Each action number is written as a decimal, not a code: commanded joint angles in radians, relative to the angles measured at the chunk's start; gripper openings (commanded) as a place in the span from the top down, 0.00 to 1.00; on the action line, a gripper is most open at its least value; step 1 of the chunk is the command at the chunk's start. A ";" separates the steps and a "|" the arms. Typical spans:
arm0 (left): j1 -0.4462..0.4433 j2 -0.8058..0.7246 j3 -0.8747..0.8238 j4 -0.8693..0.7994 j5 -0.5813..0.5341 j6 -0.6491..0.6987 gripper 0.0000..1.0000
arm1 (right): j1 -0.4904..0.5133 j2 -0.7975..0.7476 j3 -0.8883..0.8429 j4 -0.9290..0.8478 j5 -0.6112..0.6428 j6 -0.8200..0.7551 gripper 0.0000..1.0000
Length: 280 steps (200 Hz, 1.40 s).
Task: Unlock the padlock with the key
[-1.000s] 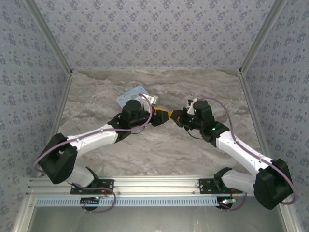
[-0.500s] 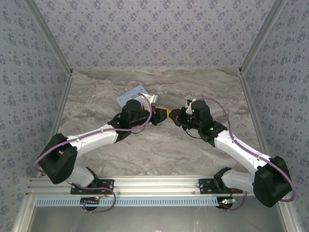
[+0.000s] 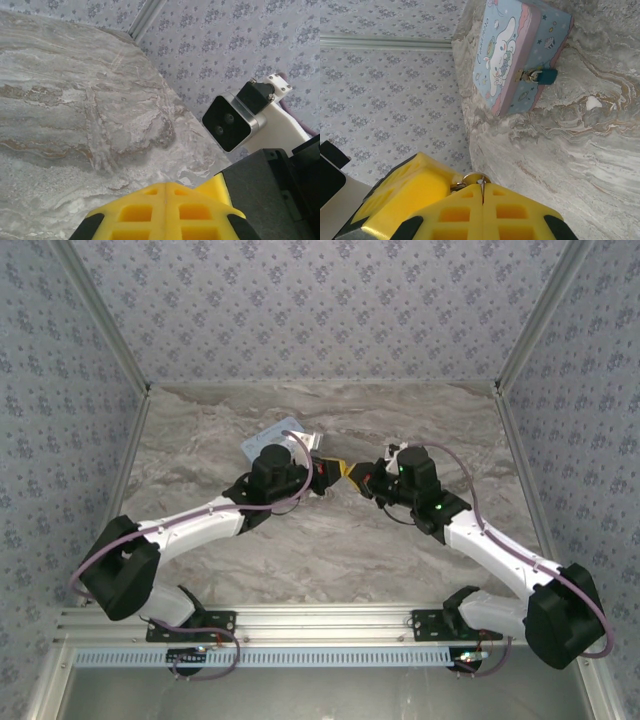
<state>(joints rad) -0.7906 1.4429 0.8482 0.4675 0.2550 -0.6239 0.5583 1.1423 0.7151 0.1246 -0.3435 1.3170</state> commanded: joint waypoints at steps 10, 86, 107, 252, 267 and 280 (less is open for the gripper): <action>-0.003 -0.028 0.022 -0.046 0.004 0.023 1.00 | 0.009 -0.042 -0.015 0.050 -0.007 -0.060 0.99; 0.070 -0.128 0.081 -0.254 0.107 0.130 1.00 | -0.103 -0.145 -0.058 -0.040 -0.244 -0.539 0.45; 0.080 -0.150 0.112 -0.336 0.151 0.174 1.00 | -0.118 -0.195 -0.083 0.109 -0.318 -0.579 0.31; 0.105 -0.162 0.236 -0.462 0.453 0.293 1.00 | -0.111 -0.117 -0.019 0.207 -0.524 -0.679 0.49; 0.105 -0.161 0.235 -0.460 0.457 0.293 1.00 | -0.105 -0.114 -0.017 0.210 -0.522 -0.679 0.51; 0.106 -0.159 0.234 -0.458 0.458 0.290 1.00 | -0.101 -0.109 -0.015 0.208 -0.519 -0.679 0.54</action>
<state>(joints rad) -0.6907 1.2976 1.0504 0.0093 0.6777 -0.3485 0.4461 1.0260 0.6624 0.2981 -0.8448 0.6563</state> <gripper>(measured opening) 0.042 0.482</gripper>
